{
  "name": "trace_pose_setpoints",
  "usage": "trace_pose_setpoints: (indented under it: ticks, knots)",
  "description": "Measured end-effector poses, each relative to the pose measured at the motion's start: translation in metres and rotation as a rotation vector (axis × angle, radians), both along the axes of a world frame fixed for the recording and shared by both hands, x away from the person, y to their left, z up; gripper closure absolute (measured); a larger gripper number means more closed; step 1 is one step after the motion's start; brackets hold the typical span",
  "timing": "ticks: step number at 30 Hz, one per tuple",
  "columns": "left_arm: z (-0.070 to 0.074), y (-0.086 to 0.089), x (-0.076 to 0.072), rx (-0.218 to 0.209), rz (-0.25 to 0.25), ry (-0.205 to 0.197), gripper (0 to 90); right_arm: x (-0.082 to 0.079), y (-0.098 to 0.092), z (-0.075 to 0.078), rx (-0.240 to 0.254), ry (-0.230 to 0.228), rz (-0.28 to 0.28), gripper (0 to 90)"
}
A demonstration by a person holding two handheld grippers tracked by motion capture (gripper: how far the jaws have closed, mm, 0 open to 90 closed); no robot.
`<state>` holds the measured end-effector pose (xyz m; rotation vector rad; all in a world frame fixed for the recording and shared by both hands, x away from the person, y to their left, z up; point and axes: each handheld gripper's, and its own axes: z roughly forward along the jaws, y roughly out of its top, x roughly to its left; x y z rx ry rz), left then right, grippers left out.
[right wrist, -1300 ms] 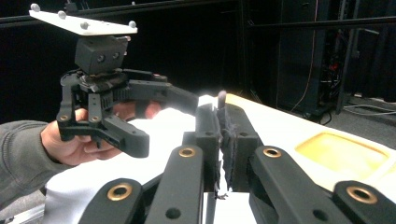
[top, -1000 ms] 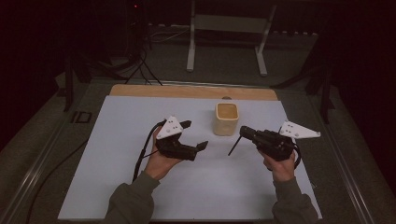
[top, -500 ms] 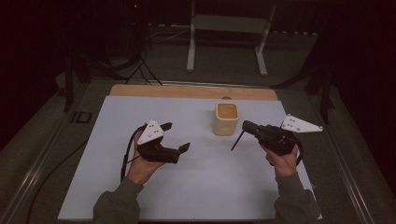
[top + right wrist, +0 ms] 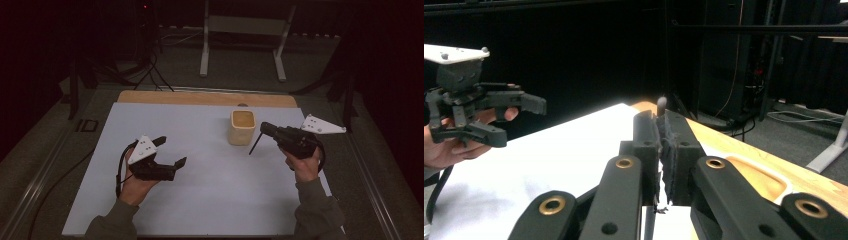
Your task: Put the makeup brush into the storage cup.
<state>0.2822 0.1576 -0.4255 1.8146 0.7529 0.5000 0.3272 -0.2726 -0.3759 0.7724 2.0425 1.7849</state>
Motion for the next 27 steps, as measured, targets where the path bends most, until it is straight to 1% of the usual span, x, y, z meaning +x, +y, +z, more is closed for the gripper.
trace_pose_setpoints:
  ticks: [5,9,12,17,21,23,27]
  knots:
    - [-0.004,0.013,-0.008,0.023,0.024,0.004,6.0,0.003,-0.001,0.003,-0.001,-0.004,-0.013,85.5]
    - [-0.008,0.026,-0.015,0.021,0.049,0.008,5.7,0.007,-0.003,0.005,-0.004,-0.007,-0.023,85.5]
    - [-0.012,0.036,-0.021,0.028,0.071,0.013,5.5,0.01,-0.003,0.006,-0.009,-0.004,-0.033,85.5]
    - [-0.018,0.052,-0.028,0.017,0.109,0.021,5.5,0.016,-0.003,0.007,-0.02,0.003,-0.043,85.5]
    - [-0.02,0.06,-0.032,0.011,0.141,0.018,5.5,0.02,-0.002,0.006,-0.029,0.006,-0.052,85.5]
    - [-0.021,0.063,-0.032,0.007,0.148,0.019,5.5,0.023,-0.002,0.007,-0.03,0.008,-0.056,85.5]
    - [-0.024,0.065,-0.032,0.014,0.162,0.015,5.5,0.026,-0.002,0.007,-0.028,0.009,-0.063,85.5]
